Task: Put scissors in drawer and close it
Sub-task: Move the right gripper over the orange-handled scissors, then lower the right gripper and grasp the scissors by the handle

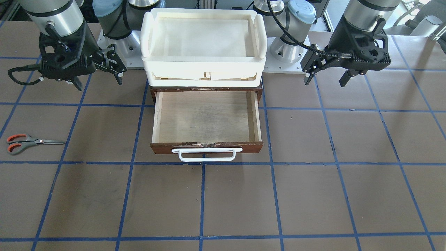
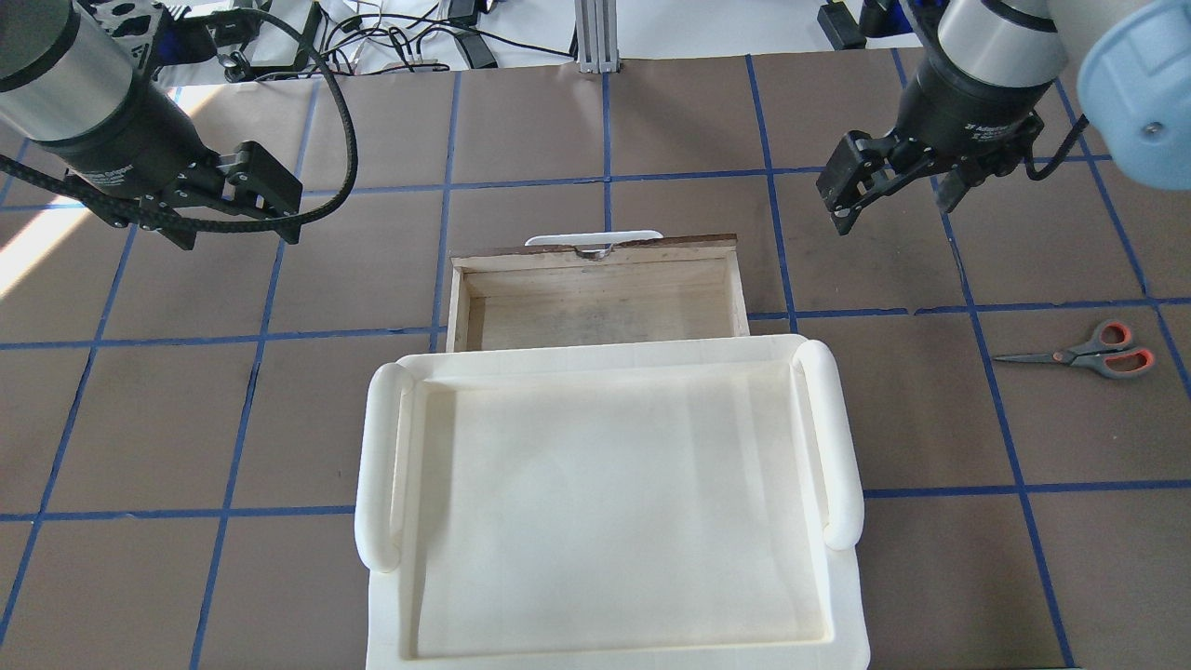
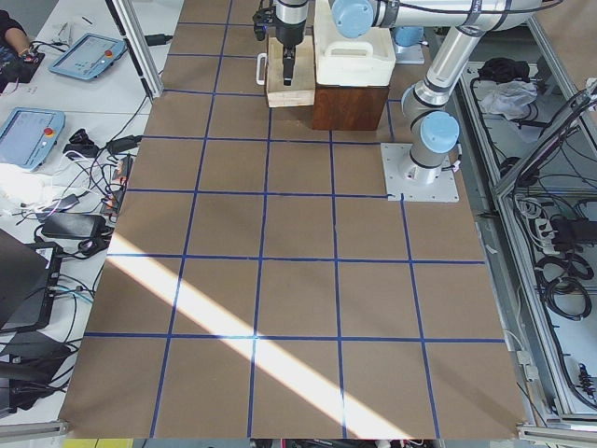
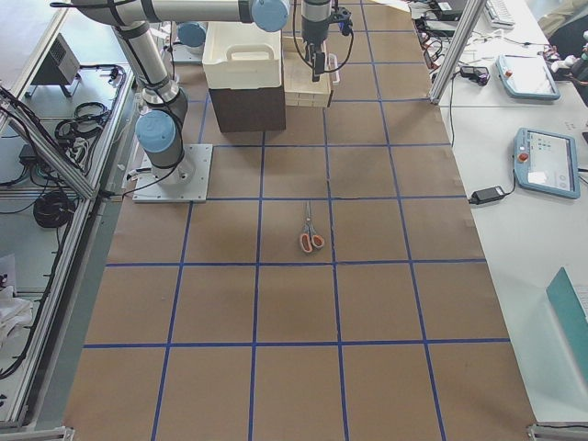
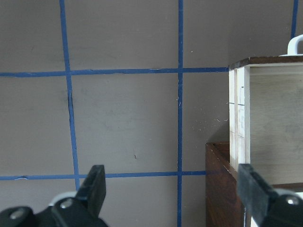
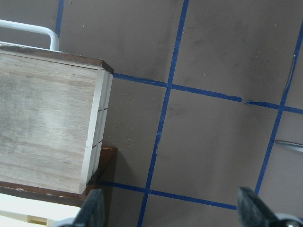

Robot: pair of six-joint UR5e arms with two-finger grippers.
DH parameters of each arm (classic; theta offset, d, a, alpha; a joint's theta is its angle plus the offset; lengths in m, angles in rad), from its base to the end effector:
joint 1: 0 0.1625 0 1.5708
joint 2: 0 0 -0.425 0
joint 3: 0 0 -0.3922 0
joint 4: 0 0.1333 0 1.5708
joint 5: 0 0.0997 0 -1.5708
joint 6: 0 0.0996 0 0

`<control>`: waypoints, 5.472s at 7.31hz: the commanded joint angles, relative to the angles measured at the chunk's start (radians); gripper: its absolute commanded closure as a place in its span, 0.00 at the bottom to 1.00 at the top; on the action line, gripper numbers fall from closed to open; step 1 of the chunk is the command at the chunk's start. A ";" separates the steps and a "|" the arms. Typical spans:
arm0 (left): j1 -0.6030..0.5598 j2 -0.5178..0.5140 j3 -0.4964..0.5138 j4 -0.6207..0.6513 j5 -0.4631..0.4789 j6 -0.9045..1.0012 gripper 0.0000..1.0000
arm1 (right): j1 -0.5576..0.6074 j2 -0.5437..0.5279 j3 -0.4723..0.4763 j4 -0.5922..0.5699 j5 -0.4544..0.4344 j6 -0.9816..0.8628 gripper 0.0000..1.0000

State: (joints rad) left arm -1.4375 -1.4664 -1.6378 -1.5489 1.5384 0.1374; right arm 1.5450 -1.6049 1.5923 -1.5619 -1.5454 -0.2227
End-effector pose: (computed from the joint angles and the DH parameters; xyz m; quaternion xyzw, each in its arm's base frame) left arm -0.0751 -0.4672 0.5064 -0.0025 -0.9994 0.0315 0.0120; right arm 0.1235 -0.4811 0.4930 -0.0983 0.9951 -0.0034 0.0124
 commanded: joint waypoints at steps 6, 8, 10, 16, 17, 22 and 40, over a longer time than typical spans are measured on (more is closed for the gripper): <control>0.003 0.021 -0.024 -0.014 0.008 0.008 0.00 | -0.410 0.062 0.031 0.005 -0.002 -0.921 0.01; 0.003 0.021 -0.025 -0.017 0.008 0.008 0.00 | -0.550 0.170 0.051 -0.161 -0.021 -1.270 0.00; 0.003 0.021 -0.025 -0.017 0.008 0.008 0.00 | -0.663 0.296 0.060 -0.280 0.001 -1.555 0.00; 0.003 0.006 -0.027 -0.016 0.003 0.004 0.00 | -0.666 0.315 0.302 -0.635 0.065 -1.876 0.06; 0.003 0.008 -0.027 -0.016 0.003 0.004 0.00 | -0.666 0.328 0.314 -0.630 0.064 -1.897 0.07; 0.003 0.021 -0.031 -0.017 0.005 0.010 0.00 | -0.664 0.388 0.386 -0.760 -0.021 -1.963 0.00; 0.003 0.023 -0.031 -0.017 0.029 0.018 0.00 | -0.683 0.393 0.471 -0.891 -0.018 -2.011 0.33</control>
State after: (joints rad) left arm -1.4343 -1.4437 -1.6690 -1.5662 1.5671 0.1549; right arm 0.8671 -1.2124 2.0639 -2.4500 -1.5641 -2.2224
